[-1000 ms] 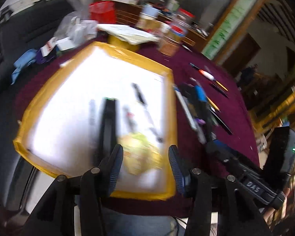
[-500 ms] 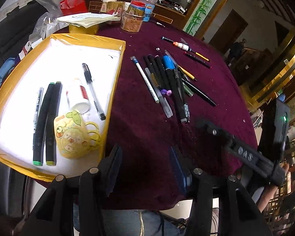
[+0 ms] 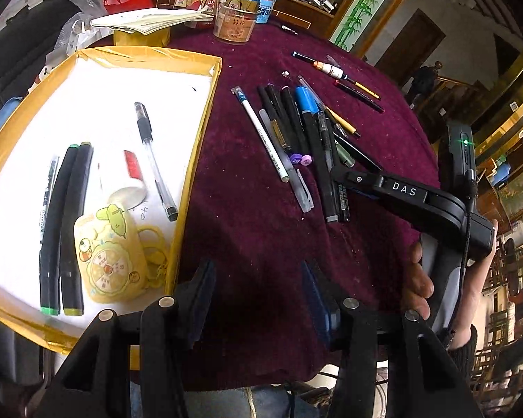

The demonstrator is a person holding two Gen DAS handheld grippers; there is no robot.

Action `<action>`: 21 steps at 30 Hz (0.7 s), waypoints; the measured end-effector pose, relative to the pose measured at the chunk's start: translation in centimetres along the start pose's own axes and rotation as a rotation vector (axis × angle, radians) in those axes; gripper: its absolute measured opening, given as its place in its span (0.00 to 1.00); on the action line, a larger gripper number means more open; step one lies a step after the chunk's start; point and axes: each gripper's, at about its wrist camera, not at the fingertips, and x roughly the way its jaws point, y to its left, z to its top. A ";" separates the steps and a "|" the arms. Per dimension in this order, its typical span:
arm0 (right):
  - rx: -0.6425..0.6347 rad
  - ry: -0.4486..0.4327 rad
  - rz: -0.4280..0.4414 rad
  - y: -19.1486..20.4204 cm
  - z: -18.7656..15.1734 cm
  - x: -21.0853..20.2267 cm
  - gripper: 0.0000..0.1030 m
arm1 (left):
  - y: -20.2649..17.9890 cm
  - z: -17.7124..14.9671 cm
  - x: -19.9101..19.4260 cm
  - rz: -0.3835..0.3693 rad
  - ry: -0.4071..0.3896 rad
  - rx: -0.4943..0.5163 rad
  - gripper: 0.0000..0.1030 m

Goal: Organize rigid objects
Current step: 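Grasp a black marker with the left tool while the right tool grasps a black pen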

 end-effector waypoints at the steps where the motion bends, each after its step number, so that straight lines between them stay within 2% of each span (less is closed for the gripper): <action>1: 0.000 -0.001 0.017 -0.1 0.0 0.0 0.12 | -0.1 0.1 0.1 -0.001 0.004 0.001 0.51; 5: 0.010 -0.007 0.034 -0.5 -0.4 -0.7 0.09 | -1.0 0.4 0.4 -0.012 0.014 0.018 0.51; 12: -0.034 -0.089 -0.122 -1.5 -3.4 -4.8 0.09 | -4.5 2.2 2.0 -0.042 0.042 0.088 0.51; 17: -0.078 -0.118 -0.216 -2.4 -5.0 -5.3 0.09 | -6.7 5.7 5.8 -0.070 0.094 0.109 0.50; 20: -0.139 -0.136 -0.283 -1.3 -5.3 -5.0 0.09 | -6.9 7.7 8.1 -0.038 0.111 0.095 0.29; 21: -0.176 -0.140 -0.317 -0.7 -5.5 -4.7 0.09 | -6.9 8.2 8.9 -0.036 0.117 0.088 0.29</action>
